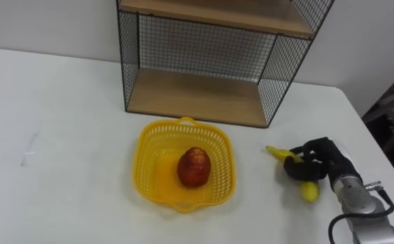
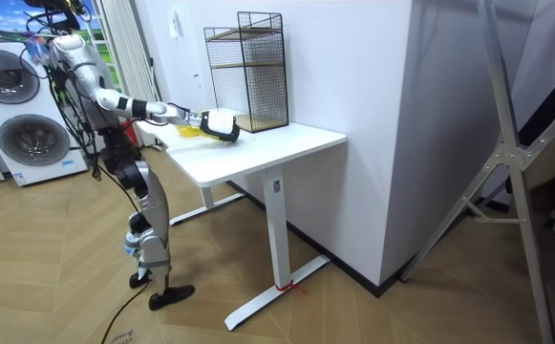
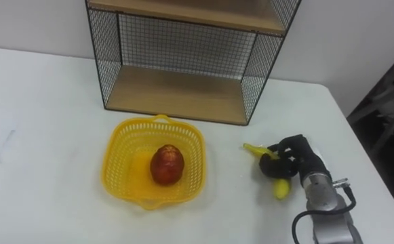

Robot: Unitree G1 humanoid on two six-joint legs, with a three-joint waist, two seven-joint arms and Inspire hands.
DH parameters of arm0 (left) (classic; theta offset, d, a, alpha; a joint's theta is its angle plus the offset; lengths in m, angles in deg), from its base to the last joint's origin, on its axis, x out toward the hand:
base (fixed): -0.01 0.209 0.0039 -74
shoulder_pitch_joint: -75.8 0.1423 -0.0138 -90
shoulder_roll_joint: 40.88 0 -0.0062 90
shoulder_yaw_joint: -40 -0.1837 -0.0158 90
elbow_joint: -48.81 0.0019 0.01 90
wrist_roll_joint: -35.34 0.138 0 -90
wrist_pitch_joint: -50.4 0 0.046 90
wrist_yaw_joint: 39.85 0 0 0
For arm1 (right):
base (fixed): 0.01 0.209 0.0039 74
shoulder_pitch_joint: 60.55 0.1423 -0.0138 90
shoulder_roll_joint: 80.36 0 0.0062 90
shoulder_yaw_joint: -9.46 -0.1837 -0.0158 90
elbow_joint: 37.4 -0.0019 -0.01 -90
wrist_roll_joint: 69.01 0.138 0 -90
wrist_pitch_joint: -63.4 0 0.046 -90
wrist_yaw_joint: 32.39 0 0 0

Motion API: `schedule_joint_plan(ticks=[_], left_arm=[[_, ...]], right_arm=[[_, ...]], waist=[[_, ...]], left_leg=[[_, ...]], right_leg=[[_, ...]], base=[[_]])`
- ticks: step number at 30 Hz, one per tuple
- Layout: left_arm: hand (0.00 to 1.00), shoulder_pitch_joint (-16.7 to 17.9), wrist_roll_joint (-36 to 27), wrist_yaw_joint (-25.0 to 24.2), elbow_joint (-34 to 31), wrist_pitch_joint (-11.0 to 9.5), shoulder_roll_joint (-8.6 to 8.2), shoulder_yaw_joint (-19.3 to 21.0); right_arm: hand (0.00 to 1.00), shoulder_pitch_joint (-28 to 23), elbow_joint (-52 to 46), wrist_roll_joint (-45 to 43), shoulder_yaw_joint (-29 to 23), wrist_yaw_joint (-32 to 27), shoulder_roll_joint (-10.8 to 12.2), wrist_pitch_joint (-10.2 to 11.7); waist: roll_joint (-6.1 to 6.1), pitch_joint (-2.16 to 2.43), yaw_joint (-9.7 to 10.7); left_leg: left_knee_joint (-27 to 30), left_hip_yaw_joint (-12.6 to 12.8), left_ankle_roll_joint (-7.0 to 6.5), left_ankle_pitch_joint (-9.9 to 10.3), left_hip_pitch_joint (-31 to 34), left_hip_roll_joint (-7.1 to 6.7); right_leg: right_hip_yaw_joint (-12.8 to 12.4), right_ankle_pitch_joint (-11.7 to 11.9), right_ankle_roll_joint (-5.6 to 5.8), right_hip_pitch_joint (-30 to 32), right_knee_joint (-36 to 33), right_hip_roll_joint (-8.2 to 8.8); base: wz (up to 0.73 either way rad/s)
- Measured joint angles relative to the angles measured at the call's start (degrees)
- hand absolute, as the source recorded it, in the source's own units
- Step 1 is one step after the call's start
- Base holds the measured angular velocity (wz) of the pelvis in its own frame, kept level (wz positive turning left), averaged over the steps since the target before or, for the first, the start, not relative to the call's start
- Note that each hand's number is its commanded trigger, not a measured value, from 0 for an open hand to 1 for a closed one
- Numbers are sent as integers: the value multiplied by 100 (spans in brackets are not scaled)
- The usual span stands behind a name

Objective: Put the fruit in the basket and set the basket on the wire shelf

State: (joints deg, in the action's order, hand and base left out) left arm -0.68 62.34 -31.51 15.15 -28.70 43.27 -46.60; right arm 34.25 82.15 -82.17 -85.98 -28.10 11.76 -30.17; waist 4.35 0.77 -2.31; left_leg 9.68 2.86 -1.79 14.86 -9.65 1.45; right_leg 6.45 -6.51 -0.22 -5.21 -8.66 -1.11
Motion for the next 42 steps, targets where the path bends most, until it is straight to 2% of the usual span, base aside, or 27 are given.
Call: schedule_joint_plan(ticks=[3,4,8,12,16,22,28,32,33,34,36,39,42], left_arm=[[0,-44,-37,1,114,-9,-55,-103],[0,-55,-16,1,118,-29,-74,-133],[0,-146,-8,-2,406,-181,-100,-140],[0,-103,-2,-1,449,-291,-107,-138],[0,8,-11,0,433,-304,-153,-139],[0,52,-42,-8,436,-305,-172,-180],[0,33,-42,-120,436,-304,-188,-251],[0,6,-43,-142,442,-304,-188,-309],[0,-9,-42,-143,462,-304,-190,-309],[0,-15,-48,-143,465,-319,-189,-308],[0,-56,-50,-145,463,-365,-174,-304],[0,-134,-45,-226,458,-381,-153,-303],[0,-214,-52,-295,441,-412,-125,-322]], right_arm=[[100,-220,-569,543,155,63,41,-161],[100,-379,-888,806,211,144,46,-184],[100,-638,-1640,1688,553,437,162,-197],[100,-652,-2207,2726,702,648,241,-181],[100,-651,-2641,3575,703,900,248,-139],[100,-651,-2684,4425,698,1153,256,-139],[100,-651,-2865,4418,700,1332,259,-139],[100,-626,-3051,4413,746,1375,238,-134],[100,-571,-3052,4335,771,1407,237,-133],[100,-512,-3072,4184,804,1404,231,-133],[100,-487,-3294,3892,865,1391,181,-133],[100,-484,-3710,3222,984,1433,152,-114],[100,-339,-3801,2581,1081,1571,89,-107]], waist=[[-86,-40,38],[-126,-66,29],[-207,-110,31],[-222,-102,15],[-195,-82,25],[-189,-58,47],[-284,-53,50],[-290,-55,35],[-270,-44,27],[-277,-49,27],[-244,-20,11],[-211,-19,-3],[-164,-48,-56]], left_leg=[[-4,83,1,-1,12,6],[-16,116,1,-1,15,9],[-26,172,1,-3,68,2],[4,171,-1,-5,119,3],[2,170,-2,-5,133,2],[-6,149,-3,-4,150,10],[1,162,-2,-3,161,2],[6,154,-2,-3,159,-1],[9,163,-2,-3,155,-1],[14,166,-2,-4,156,-1],[22,168,-2,-6,227,2],[21,175,-2,-6,236,0],[18,174,-3,-6,237,-1]], right_leg=[[-30,10,-15,41,-2,-6],[-82,10,-15,59,-8,-17],[-154,10,-15,162,-45,-20],[-165,9,-14,214,-39,-13],[-166,8,-12,214,-15,-8],[-139,8,-11,209,-19,2],[-139,8,-12,239,-81,-6],[-137,8,-12,244,-93,-4],[-144,9,-12,245,-97,-5],[-146,8,-12,253,-105,-5],[-151,10,-13,331,-116,-1],[-173,12,-16,344,-112,-8],[-155,12,-16,344,-110,-7]], base=[[-14],[-12],[-9],[0],[0],[1],[0],[0],[-3],[-4],[-3],[0],[0]])
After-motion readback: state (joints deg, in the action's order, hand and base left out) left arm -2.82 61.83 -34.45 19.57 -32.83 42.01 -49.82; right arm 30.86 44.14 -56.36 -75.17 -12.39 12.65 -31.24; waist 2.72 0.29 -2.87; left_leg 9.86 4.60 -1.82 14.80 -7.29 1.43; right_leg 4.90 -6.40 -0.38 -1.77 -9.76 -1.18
